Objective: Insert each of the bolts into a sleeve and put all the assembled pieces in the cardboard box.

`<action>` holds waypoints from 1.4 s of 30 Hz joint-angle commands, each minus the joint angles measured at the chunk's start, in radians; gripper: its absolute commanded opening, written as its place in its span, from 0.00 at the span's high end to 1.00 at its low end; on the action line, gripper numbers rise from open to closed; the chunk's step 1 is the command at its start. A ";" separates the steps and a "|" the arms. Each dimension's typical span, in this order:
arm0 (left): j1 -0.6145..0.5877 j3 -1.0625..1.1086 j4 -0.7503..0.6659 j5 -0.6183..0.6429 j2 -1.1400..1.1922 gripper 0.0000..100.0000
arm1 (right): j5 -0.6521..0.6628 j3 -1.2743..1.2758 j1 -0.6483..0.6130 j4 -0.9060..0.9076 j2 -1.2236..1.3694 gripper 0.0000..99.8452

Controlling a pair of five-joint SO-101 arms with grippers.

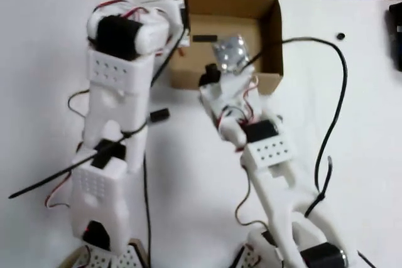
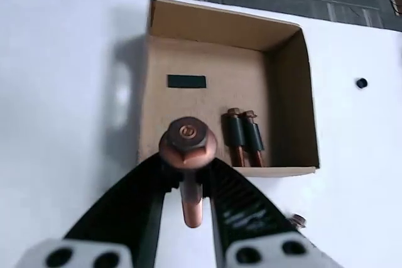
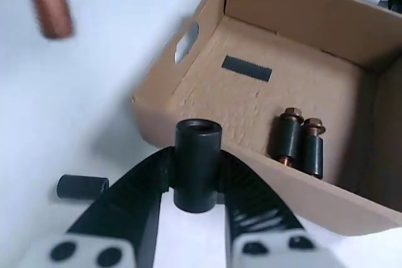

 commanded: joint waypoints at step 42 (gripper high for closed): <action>0.137 0.682 -0.106 -0.046 -0.580 0.98 | -0.008 0.301 -0.031 0.171 -0.700 0.98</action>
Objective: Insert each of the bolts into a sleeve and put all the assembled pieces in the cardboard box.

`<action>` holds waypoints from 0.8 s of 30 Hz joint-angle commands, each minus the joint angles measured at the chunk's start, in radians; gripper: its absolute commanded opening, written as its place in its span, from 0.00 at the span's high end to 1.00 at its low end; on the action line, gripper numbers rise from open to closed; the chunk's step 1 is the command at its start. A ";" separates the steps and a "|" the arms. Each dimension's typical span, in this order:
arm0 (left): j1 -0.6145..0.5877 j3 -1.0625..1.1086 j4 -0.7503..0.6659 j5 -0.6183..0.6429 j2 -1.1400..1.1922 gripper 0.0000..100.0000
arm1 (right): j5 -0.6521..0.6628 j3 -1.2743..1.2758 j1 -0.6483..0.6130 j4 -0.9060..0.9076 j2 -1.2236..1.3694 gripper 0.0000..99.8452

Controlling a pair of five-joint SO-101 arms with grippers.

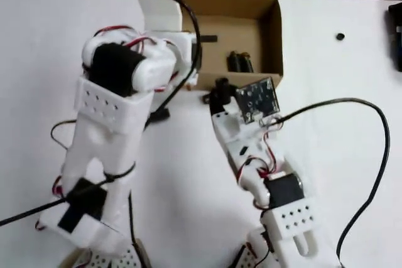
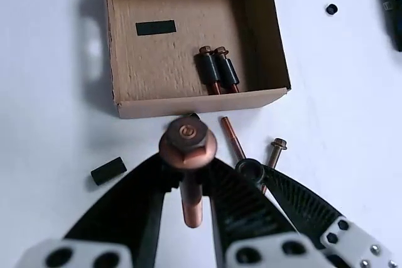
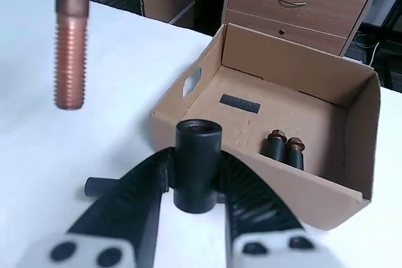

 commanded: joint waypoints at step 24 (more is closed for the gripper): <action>0.037 0.550 -0.397 -0.003 -0.350 0.98 | -0.008 0.126 -0.150 0.074 -0.206 0.98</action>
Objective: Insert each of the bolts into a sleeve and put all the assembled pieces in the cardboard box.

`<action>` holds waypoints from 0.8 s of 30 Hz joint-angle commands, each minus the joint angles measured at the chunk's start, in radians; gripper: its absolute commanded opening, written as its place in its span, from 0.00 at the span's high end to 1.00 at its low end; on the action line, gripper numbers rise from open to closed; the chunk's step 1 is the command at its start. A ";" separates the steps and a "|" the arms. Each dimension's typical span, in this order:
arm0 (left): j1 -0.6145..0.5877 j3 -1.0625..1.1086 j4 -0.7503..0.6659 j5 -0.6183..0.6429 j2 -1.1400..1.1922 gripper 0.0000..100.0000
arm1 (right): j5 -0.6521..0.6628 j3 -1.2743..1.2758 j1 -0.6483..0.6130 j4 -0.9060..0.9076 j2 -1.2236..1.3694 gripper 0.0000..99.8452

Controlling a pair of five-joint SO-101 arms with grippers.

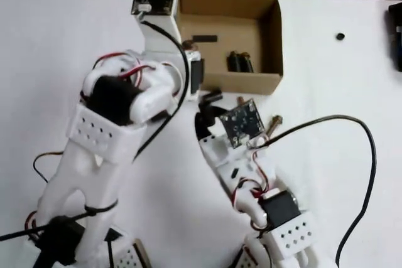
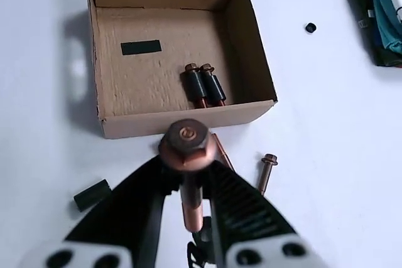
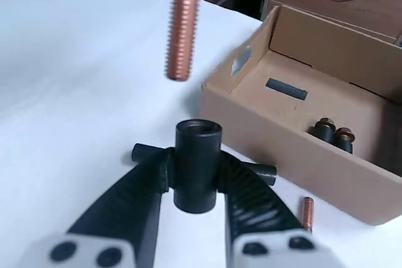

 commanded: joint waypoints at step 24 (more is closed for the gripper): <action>0.055 0.031 -0.015 0.025 -0.049 0.98 | -0.008 -0.008 -0.001 -0.001 -0.033 0.98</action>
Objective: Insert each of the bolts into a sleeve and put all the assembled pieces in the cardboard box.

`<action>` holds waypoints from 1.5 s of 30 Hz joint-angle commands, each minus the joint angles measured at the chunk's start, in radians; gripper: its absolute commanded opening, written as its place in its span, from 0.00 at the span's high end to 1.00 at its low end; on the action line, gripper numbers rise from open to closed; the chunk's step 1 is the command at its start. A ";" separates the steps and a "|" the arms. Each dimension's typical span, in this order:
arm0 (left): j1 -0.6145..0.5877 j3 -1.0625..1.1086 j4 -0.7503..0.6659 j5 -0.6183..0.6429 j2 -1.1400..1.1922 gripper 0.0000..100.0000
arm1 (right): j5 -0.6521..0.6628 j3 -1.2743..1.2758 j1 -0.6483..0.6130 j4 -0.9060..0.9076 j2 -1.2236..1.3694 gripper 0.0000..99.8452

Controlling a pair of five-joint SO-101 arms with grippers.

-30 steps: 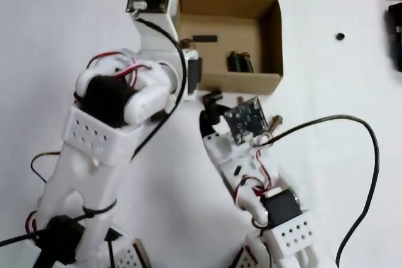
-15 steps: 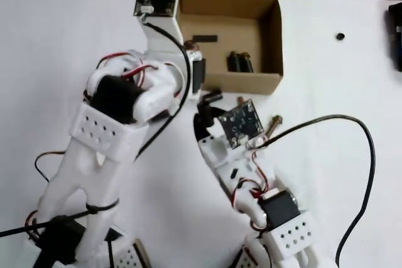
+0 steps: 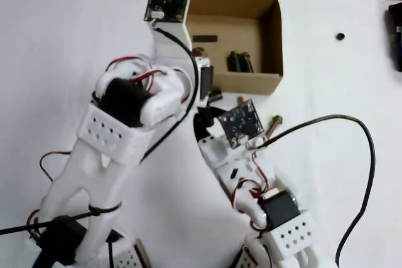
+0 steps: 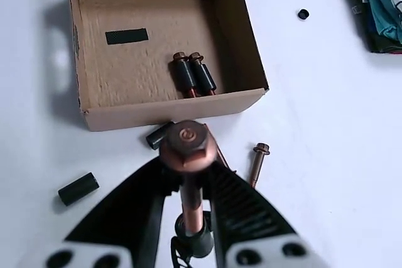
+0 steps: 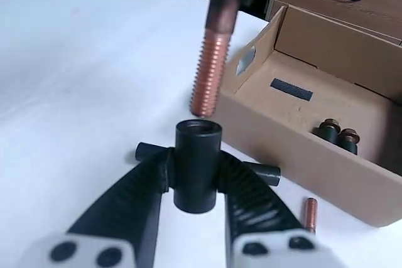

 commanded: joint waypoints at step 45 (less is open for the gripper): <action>0.072 0.065 -0.037 0.038 -0.049 0.98 | -0.006 -0.006 0.024 -0.007 -0.125 0.98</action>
